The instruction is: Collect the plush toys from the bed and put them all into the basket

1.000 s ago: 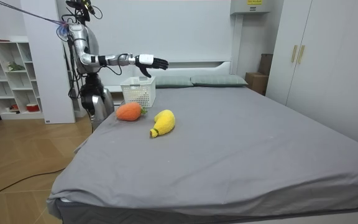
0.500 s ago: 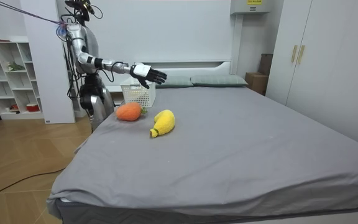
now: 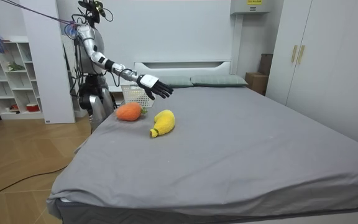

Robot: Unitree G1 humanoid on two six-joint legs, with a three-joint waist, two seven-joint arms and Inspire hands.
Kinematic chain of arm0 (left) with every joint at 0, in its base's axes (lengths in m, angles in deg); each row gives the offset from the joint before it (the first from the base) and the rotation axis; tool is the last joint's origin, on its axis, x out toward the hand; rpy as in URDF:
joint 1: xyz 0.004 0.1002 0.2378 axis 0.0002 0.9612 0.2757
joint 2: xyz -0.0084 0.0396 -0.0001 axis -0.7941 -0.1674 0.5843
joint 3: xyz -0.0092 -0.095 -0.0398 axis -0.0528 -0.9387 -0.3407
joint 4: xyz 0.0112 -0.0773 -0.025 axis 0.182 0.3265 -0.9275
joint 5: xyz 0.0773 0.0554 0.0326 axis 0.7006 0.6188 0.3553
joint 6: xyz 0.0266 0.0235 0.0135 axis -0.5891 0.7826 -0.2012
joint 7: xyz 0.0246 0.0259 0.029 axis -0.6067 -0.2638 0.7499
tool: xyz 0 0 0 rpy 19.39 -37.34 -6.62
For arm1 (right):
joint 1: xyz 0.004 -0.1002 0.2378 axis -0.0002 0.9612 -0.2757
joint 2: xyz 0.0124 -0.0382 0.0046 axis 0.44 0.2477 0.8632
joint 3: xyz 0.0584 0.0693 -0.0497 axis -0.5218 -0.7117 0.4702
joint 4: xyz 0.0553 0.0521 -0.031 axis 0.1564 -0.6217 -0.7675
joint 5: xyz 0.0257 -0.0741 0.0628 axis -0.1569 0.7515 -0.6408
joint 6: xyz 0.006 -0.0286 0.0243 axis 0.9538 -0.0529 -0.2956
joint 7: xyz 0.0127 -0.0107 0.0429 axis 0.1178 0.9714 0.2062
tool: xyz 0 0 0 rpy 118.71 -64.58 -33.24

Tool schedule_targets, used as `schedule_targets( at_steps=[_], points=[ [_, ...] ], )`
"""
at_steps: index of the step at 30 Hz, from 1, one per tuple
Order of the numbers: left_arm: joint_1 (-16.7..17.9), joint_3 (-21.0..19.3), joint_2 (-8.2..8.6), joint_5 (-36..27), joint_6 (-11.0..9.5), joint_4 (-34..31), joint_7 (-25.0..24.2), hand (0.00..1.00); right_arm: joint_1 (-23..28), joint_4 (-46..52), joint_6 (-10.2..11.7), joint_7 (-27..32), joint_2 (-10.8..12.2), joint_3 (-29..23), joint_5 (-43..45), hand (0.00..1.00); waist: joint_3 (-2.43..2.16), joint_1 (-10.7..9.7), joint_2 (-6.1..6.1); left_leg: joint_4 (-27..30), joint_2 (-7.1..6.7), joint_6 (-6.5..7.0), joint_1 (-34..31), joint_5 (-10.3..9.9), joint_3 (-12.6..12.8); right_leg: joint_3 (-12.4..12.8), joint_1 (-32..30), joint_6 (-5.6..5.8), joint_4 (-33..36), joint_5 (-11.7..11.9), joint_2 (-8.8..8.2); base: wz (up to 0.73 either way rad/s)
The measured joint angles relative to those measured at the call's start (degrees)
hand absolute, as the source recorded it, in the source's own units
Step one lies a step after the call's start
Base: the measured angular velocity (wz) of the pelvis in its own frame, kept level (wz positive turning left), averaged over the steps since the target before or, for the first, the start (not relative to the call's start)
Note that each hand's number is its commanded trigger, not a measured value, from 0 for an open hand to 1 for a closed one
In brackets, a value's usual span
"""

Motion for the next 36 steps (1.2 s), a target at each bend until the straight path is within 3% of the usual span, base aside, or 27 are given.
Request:
schedule_targets(
  at_steps=[5, 13, 17, 24, 33, 34, 35, 36],
  points=[
    [-0.5, 0.6, -0.10, -3.3, -1.1, 0.3, -1.0, 0.00, -1.7, -6.6, 1.2, 1.1, -0.4, 0.0, -0.9, 0.00, 0.41, 0.1, 0.81, 0.5, -0.10, -0.01, -2.6, 0.0, -0.9, -1.3, -2.0, -0.02, 0.1, 0.0, -0.15, 0.09],
    [-1.7, 1.4, -0.17, -4.9, -1.2, 0.7, -0.6, 0.00, -3.6, -14.5, 1.7, 4.4, -1.1, 0.2, -2.9, 0.00, 0.38, 1.9, 1.14, 0.7, -0.15, 0.02, -5.2, 0.1, -1.0, -1.5, -4.6, -0.02, 0.3, 0.0, -0.31, 0.01],
    [-3.6, 3.9, -0.43, -7.8, -1.4, 2.8, -0.9, 0.00, -6.3, -17.5, 1.8, 5.0, -1.7, 3.4, -4.1, 0.00, 0.58, 2.1, 1.41, 0.7, -0.19, 0.01, -5.8, 0.3, -1.1, -1.7, -5.2, -0.04, 0.4, 0.0, -0.33, 0.01],
    [-4.4, 4.6, -0.49, -8.9, -2.0, 3.2, -1.6, 0.00, -6.5, -20.0, 1.9, 5.0, -1.9, 4.9, -4.0, 0.00, 0.71, 3.8, 1.42, 0.7, -0.22, -0.07, -7.7, 0.5, -1.6, -2.3, -6.9, -0.13, 0.2, 0.1, -0.35, 0.02],
    [-6.1, 10.0, -1.02, -10.0, -2.4, 5.0, -1.4, 0.00, -7.5, -22.4, 2.5, 7.2, -3.1, 9.3, -4.3, 0.00, 1.24, 5.1, 1.27, 0.5, -0.24, -0.40, -8.8, 0.8, -2.8, -3.0, -7.8, -0.19, 0.2, 0.1, -0.26, 0.05],
    [-6.3, 10.0, -1.09, -10.0, -2.6, 5.0, -1.4, 0.00, -7.5, -22.4, 2.5, 7.2, -3.3, 9.8, -4.3, 0.73, 1.32, 5.1, 1.28, 0.5, -0.23, -0.42, -8.8, 0.8, -2.9, -3.0, -7.8, -0.19, 0.2, 0.1, -0.23, 0.04],
    [-6.3, 10.1, -1.23, -10.1, -2.9, 5.0, -1.4, 0.00, -7.5, -22.4, 2.5, 7.3, -3.3, 10.3, -4.3, 0.97, 1.45, 5.1, 1.24, 0.5, -0.24, -0.46, -8.8, 0.9, -3.0, -3.0, -7.8, -0.20, 0.2, 0.1, -0.22, 0.04],
    [-6.3, 10.1, -1.28, -10.1, -3.0, 5.0, -1.4, 0.00, -7.5, -22.4, 2.5, 7.4, -3.4, 10.6, -4.5, 1.00, 1.52, 5.1, 1.27, 0.5, -0.23, -0.46, -8.8, 0.9, -3.0, -3.0, -7.8, -0.20, 0.2, 0.1, -0.23, 0.00]
  ],
)
